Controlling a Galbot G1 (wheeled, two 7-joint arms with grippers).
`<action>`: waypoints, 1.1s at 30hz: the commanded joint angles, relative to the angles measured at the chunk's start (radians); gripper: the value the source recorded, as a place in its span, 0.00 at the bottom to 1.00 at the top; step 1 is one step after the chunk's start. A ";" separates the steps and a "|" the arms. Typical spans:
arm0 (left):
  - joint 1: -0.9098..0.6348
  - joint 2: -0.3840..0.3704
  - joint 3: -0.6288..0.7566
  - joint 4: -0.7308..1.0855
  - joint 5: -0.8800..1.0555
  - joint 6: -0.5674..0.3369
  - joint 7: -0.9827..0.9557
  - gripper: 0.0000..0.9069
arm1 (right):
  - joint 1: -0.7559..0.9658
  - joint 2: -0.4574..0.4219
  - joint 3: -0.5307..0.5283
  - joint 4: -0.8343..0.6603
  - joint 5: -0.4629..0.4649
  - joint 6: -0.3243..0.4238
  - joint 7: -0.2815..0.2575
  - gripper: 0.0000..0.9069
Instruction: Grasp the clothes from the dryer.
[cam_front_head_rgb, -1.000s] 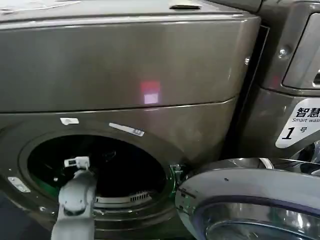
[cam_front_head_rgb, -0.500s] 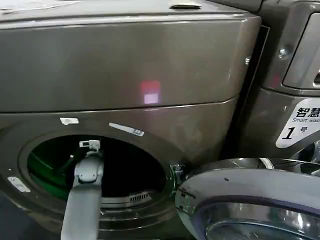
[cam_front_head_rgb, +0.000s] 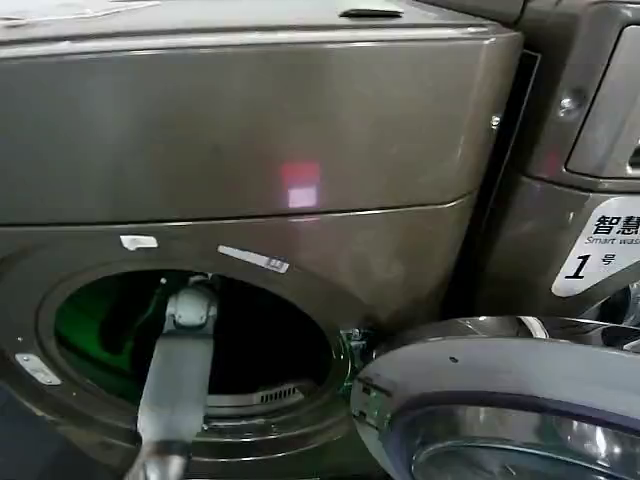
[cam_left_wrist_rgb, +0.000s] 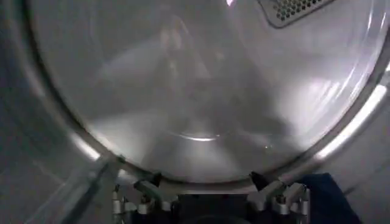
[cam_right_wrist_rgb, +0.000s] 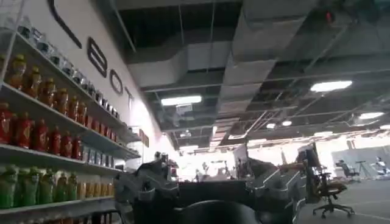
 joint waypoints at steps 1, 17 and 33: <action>-0.044 0.012 0.013 0.049 0.440 -0.311 0.368 1.00 | 0.001 -0.002 -0.007 0.000 -0.002 0.002 -0.001 1.00; -0.133 0.066 0.189 0.128 0.453 -0.349 0.559 1.00 | 0.010 0.004 -0.021 -0.008 -0.012 0.005 -0.002 1.00; -0.157 0.076 0.198 0.195 0.332 -0.327 0.538 1.00 | 0.033 0.003 -0.051 -0.009 -0.040 0.010 -0.003 1.00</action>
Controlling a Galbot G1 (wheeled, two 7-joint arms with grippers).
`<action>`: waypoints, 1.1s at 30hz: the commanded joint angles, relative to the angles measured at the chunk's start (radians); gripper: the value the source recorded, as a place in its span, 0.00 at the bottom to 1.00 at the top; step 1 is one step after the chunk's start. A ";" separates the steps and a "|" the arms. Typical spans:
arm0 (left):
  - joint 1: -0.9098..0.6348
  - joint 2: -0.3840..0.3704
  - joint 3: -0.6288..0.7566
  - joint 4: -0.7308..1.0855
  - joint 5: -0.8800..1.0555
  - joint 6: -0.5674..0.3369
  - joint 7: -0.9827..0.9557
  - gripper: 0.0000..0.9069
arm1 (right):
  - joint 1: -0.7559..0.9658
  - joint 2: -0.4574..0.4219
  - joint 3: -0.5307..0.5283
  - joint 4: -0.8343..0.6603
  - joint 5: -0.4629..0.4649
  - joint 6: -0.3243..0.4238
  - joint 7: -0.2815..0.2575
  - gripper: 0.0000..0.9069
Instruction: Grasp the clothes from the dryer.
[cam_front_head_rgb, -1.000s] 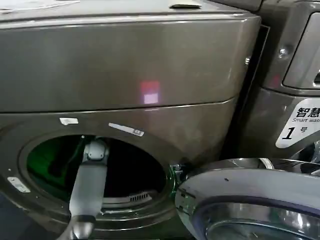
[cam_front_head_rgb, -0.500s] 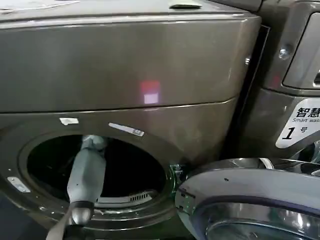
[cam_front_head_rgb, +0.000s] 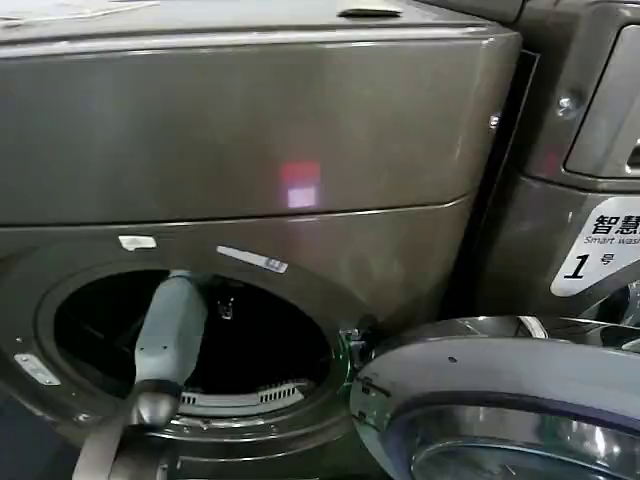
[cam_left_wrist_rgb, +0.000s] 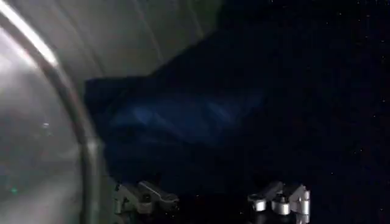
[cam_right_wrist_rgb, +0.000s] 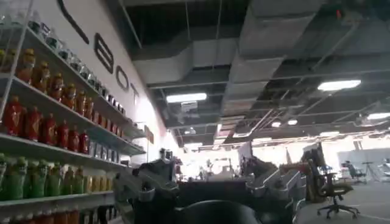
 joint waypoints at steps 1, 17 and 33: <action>-0.013 0.006 0.018 0.040 -0.079 0.000 0.018 1.00 | 0.006 0.003 -0.008 0.002 -0.008 0.002 0.001 1.00; 0.000 0.002 0.010 0.175 -0.167 0.005 0.009 1.00 | 0.009 0.006 -0.021 0.000 -0.030 0.014 0.009 1.00; 0.023 0.014 0.014 0.128 -0.239 0.024 0.011 0.00 | 0.012 0.008 -0.026 0.003 -0.030 0.014 0.009 1.00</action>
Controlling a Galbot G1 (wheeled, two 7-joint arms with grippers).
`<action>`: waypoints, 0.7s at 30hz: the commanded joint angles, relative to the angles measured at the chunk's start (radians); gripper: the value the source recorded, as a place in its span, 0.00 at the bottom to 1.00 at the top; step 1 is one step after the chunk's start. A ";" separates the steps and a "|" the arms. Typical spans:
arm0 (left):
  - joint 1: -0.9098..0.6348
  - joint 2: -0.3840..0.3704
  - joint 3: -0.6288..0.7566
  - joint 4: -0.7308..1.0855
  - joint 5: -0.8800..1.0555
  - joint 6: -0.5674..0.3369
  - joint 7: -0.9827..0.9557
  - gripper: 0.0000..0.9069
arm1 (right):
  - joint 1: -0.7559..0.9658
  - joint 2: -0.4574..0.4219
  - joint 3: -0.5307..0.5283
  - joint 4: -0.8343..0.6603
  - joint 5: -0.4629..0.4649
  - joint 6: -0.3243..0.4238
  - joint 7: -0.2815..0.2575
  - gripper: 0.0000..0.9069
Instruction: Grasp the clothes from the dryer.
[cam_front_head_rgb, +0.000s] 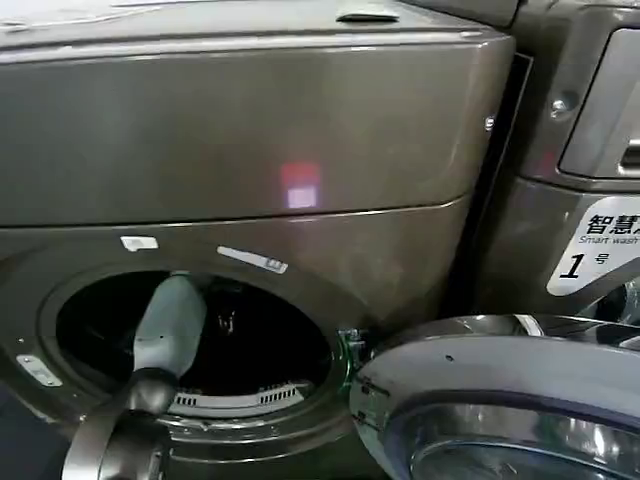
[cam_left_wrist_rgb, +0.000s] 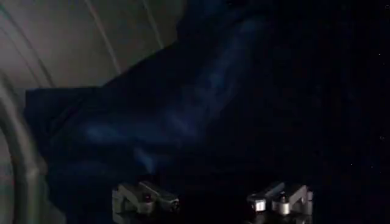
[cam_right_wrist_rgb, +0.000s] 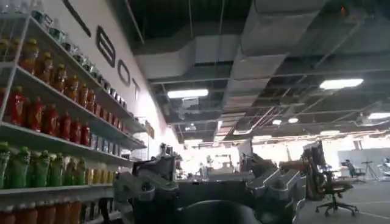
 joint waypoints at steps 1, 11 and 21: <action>0.016 -0.001 0.005 -0.030 -0.045 0.012 0.007 0.00 | -0.001 0.000 0.000 0.000 -0.001 0.001 0.000 1.00; 0.036 0.013 0.008 -0.100 -0.065 0.027 0.019 0.00 | 0.002 0.005 -0.009 0.000 -0.002 0.003 0.000 1.00; 0.054 0.026 0.007 -0.140 -0.075 0.039 0.018 0.00 | 0.008 0.005 -0.019 -0.001 -0.005 0.004 -0.001 1.00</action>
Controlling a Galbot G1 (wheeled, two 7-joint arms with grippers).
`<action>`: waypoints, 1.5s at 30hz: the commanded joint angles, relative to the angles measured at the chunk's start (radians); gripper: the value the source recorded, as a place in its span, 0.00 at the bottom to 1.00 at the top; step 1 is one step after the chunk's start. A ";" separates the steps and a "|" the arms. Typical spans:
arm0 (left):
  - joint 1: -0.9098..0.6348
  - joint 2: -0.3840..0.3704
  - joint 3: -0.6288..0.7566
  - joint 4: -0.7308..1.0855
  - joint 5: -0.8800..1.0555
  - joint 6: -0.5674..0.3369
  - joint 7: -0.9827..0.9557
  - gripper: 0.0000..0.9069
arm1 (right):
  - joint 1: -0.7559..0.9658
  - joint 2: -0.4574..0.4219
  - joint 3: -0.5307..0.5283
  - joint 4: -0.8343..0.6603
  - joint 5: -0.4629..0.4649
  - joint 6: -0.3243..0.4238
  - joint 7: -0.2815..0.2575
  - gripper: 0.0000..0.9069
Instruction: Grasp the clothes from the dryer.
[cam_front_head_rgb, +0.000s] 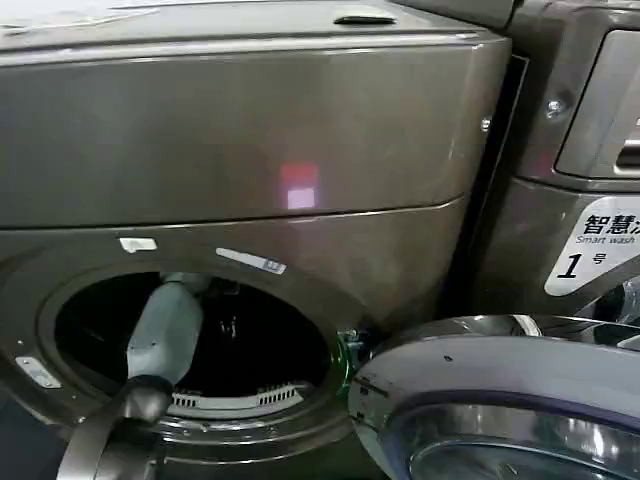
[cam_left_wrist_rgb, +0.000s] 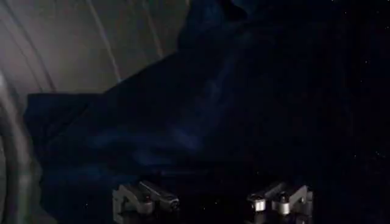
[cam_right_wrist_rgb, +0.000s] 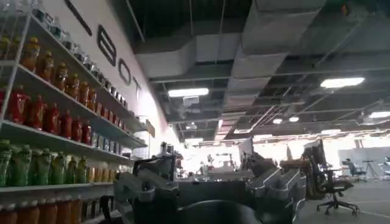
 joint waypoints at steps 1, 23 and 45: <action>0.003 0.005 0.000 -0.038 -0.008 0.011 -0.006 0.00 | 0.004 0.002 -0.005 0.001 -0.002 0.001 0.000 1.00; 0.001 0.007 -0.005 -0.044 -0.026 0.034 -0.042 0.00 | 0.001 -0.002 0.001 -0.003 0.002 -0.001 -0.003 1.00; 0.089 -0.070 -0.095 -0.258 -0.510 0.271 -0.689 0.00 | 0.009 0.020 -0.041 0.050 0.031 -0.013 -0.021 1.00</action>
